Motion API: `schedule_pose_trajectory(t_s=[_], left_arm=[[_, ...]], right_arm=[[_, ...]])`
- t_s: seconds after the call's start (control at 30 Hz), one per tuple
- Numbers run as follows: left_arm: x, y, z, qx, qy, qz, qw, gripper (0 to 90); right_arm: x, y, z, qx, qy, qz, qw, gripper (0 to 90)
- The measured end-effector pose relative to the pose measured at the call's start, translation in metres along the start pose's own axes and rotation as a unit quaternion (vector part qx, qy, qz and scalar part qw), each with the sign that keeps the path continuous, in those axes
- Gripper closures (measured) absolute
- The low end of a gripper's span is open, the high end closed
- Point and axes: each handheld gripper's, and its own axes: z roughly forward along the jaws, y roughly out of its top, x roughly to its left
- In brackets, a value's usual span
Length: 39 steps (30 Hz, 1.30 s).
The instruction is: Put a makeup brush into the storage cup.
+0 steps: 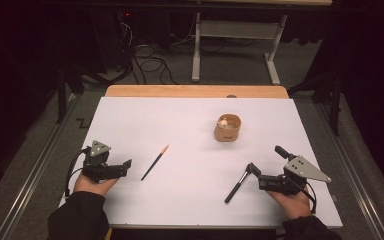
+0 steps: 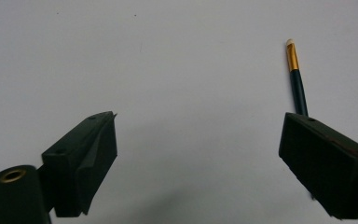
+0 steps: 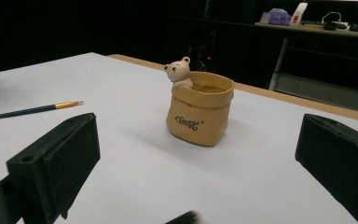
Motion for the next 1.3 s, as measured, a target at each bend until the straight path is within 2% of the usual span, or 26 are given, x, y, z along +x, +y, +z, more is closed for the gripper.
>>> schedule_pose_trajectory(t_s=[0.1, 0.17, 0.23, 0.27, 0.33, 0.5, 0.67, 0.77, 1.17, 1.3], left_arm=[[0.002, 0.004, -0.003, 0.004, -0.007, -0.014, 0.9999, 6.9], [0.002, 0.007, -0.006, 0.008, -0.008, -0.015, 0.9998, 5.7], [0.002, 0.010, -0.010, 0.022, -0.020, -0.020, 0.9994, 3.4], [0.002, 0.010, -0.010, 0.022, -0.020, -0.020, 0.9994, 2.7], [0.002, 0.011, -0.011, 0.027, -0.034, -0.029, 0.9986, 1.7], [0.001, 0.015, -0.011, 0.047, -0.039, -0.025, 0.9978, 0.8], [0.000, 0.015, -0.008, 0.069, -0.047, -0.031, 0.9960, 0.8], [-0.003, 0.016, -0.006, 0.094, -0.047, -0.018, 0.9943, 0.8], [-0.013, 0.022, -0.003, 0.139, -0.038, 0.013, 0.9895, 0.9], [-0.019, 0.024, -0.003, 0.157, -0.041, 0.031, 0.9863, 1.9]], right_arm=[[-0.001, -0.001, 0.000, 0.000, 0.000, 0.003, 1.0000, 0.3], [-0.001, -0.001, -0.001, 0.002, -0.001, 0.005, 1.0000, 0.3], [-0.002, -0.001, 0.000, 0.001, -0.001, 0.002, 1.0000, 0.3], [-0.002, -0.001, 0.000, -0.001, -0.001, 0.002, 1.0000, 0.3], [-0.001, -0.001, 0.000, -0.002, 0.000, 0.001, 1.0000, 0.3], [0.000, -0.001, 0.000, -0.004, 0.004, 0.001, 1.0000, 0.3], [0.001, -0.001, 0.000, -0.003, 0.003, 0.005, 1.0000, 0.3], [0.000, -0.001, 0.000, -0.002, 0.003, 0.003, 1.0000, 0.2], [0.000, -0.001, 0.000, -0.002, 0.003, 0.001, 1.0000, 0.2], [0.001, -0.001, 0.000, -0.002, 0.004, 0.003, 1.0000, 0.3]])
